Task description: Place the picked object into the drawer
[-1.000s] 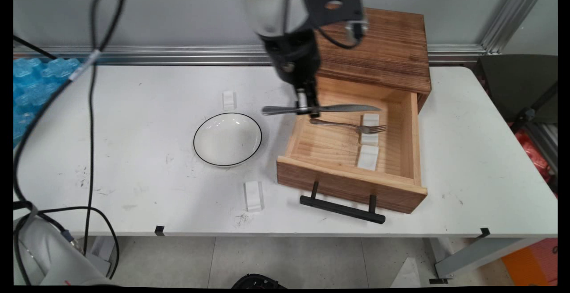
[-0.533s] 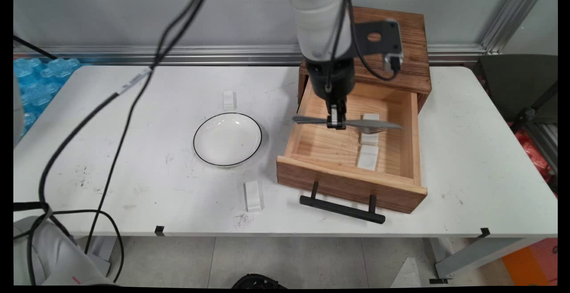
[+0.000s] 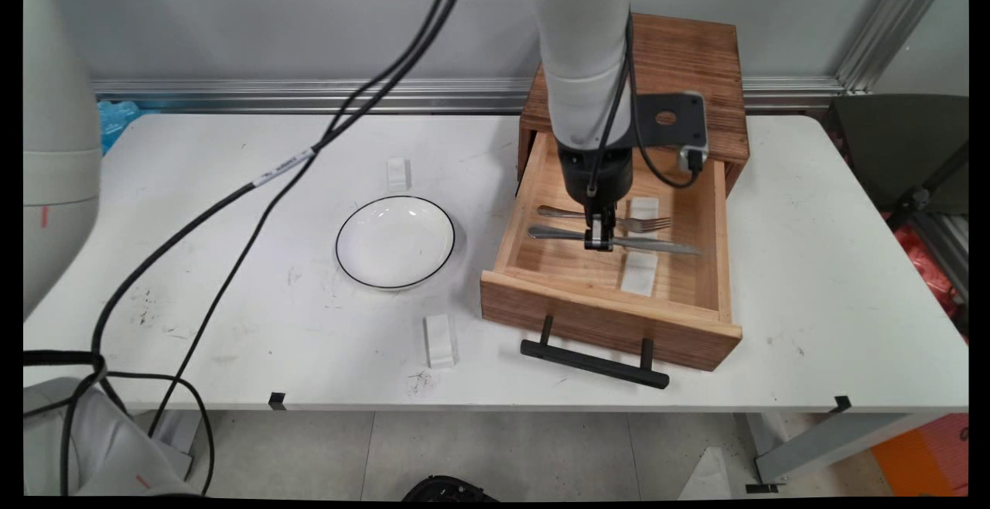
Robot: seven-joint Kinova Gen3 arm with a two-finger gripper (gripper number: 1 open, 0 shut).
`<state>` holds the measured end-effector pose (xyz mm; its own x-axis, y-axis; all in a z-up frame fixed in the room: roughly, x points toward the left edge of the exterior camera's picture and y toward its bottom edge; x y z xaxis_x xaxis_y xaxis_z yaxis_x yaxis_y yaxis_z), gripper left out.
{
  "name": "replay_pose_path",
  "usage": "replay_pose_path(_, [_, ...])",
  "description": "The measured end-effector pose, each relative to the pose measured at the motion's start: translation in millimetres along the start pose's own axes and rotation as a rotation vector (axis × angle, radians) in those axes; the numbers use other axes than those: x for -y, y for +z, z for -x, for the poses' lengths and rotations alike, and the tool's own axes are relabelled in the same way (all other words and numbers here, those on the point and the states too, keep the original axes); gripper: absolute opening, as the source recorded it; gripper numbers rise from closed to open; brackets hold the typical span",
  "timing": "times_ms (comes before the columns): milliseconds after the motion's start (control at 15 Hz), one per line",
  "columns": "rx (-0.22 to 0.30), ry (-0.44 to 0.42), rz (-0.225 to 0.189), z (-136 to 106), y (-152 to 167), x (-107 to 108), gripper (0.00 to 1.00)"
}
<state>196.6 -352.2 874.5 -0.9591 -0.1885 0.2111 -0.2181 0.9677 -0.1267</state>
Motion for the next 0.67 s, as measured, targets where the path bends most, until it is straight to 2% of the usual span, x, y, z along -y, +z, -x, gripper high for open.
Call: replay_pose_path(667, [-0.021, 0.000, 0.037, -2, 55, 9, 0.00])
